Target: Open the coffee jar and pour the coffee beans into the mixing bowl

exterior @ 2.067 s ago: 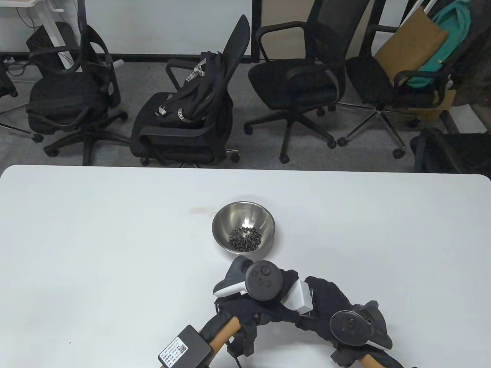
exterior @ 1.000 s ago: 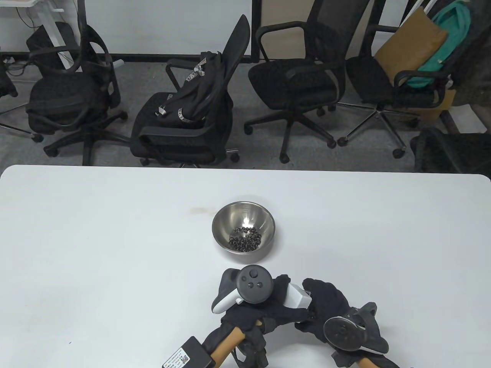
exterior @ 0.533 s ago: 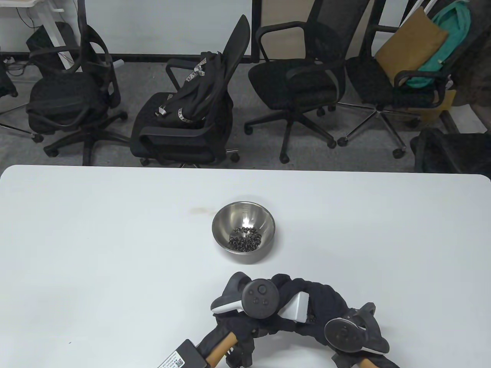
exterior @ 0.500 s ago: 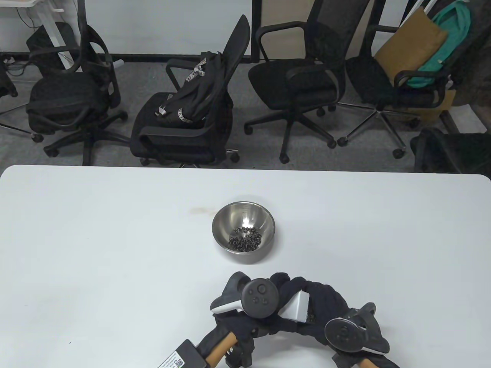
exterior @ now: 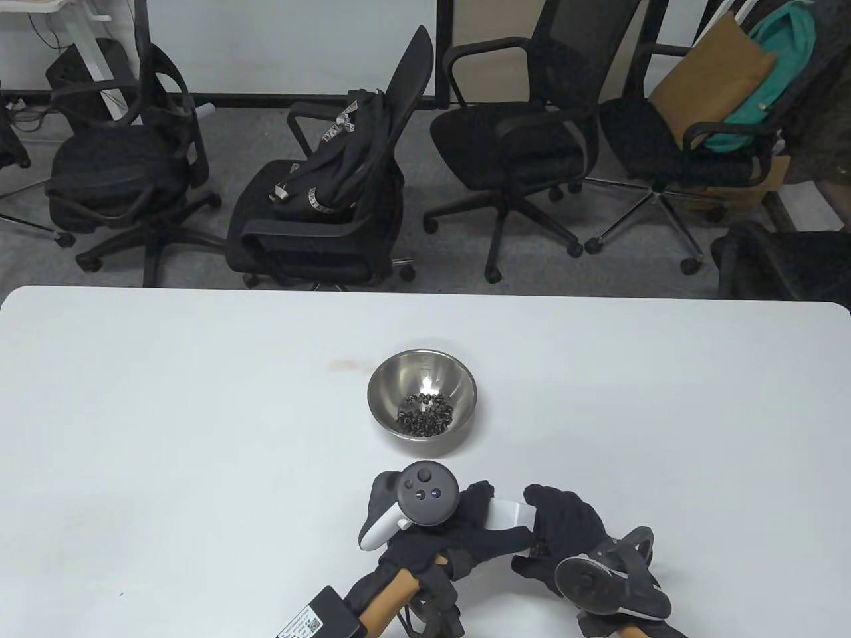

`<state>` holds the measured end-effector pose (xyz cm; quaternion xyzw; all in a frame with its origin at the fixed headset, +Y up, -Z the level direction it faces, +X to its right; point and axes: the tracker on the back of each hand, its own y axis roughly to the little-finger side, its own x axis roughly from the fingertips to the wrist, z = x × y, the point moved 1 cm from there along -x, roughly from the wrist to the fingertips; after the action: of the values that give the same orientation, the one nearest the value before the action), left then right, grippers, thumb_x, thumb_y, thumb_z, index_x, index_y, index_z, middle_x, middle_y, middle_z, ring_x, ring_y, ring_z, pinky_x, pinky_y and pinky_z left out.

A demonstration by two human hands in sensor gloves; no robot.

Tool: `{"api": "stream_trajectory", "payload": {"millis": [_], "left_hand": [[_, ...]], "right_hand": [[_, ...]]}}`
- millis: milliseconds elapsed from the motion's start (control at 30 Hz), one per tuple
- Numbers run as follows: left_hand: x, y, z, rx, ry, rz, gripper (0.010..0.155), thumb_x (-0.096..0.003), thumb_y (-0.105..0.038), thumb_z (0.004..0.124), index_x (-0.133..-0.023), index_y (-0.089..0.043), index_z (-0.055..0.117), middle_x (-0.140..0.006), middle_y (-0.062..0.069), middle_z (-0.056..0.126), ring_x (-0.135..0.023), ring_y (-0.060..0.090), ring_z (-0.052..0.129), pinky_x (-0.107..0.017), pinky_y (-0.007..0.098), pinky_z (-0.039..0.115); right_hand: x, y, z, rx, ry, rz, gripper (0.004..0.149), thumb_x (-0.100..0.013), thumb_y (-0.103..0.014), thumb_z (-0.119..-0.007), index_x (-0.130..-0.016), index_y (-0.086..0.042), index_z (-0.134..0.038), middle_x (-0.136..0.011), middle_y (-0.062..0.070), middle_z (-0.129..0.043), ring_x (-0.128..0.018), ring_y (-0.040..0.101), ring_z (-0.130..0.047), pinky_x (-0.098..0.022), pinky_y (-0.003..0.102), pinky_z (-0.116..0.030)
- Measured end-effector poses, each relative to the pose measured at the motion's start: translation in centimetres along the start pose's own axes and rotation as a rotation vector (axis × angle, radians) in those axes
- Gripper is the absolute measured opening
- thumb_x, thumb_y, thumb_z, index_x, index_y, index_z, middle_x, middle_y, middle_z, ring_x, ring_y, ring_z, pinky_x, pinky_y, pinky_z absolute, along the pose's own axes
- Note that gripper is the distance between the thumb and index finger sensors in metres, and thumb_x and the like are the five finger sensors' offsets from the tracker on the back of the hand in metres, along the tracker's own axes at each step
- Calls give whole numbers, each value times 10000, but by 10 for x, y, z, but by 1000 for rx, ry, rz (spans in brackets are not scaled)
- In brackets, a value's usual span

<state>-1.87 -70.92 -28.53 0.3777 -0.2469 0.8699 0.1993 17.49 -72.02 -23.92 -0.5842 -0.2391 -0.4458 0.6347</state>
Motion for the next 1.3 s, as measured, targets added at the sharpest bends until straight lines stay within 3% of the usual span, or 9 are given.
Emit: {"api": "stream_trajectory", "payload": {"millis": [300, 600, 900, 1167, 1300], "left_hand": [[-1, -5, -1, -45, 57, 86, 998, -569, -491, 894, -1176, 136, 411, -1076, 360, 615, -888, 511, 807, -623, 567, 776], [4, -22, 3, -378, 69, 240, 956, -537, -379, 949, -1209, 23, 400, -1157, 284, 535, -1016, 510, 711, -702, 620, 708], [13, -35, 10, -639, 32, 409, 955, -504, -364, 959, -1200, 29, 437, -1154, 278, 553, -1024, 490, 717, -741, 606, 701], [11, -31, 11, -634, 44, 394, 957, -509, -375, 954, -1207, 21, 432, -1162, 270, 552, -1028, 480, 716, -746, 598, 697], [12, -29, 8, -601, -17, 355, 935, -532, -424, 916, -1210, -5, 428, -1172, 260, 554, -1036, 474, 723, -738, 602, 693]], "right_hand": [[0, -1, 0, 4, -11, 15, 978, -428, -508, -916, -1088, 15, -420, -1009, 255, -605, -852, 421, -722, -668, 591, -695], [-1, -1, -2, -30, -34, 27, 982, -423, -512, -917, -1086, 18, -423, -1007, 252, -610, -849, 414, -729, -668, 586, -699], [-4, 2, 0, -100, -49, 39, 981, -399, -515, -935, -1075, 14, -462, -985, 231, -662, -830, 384, -762, -665, 550, -723], [-5, 3, -5, -99, -79, 47, 975, -400, -523, -930, -1079, -2, -464, -994, 221, -665, -839, 380, -773, -661, 543, -734], [-6, 7, -7, -125, -86, 17, 975, -421, -504, -921, -1091, 6, -431, -1020, 237, -628, -871, 403, -751, -677, 573, -714]]}}
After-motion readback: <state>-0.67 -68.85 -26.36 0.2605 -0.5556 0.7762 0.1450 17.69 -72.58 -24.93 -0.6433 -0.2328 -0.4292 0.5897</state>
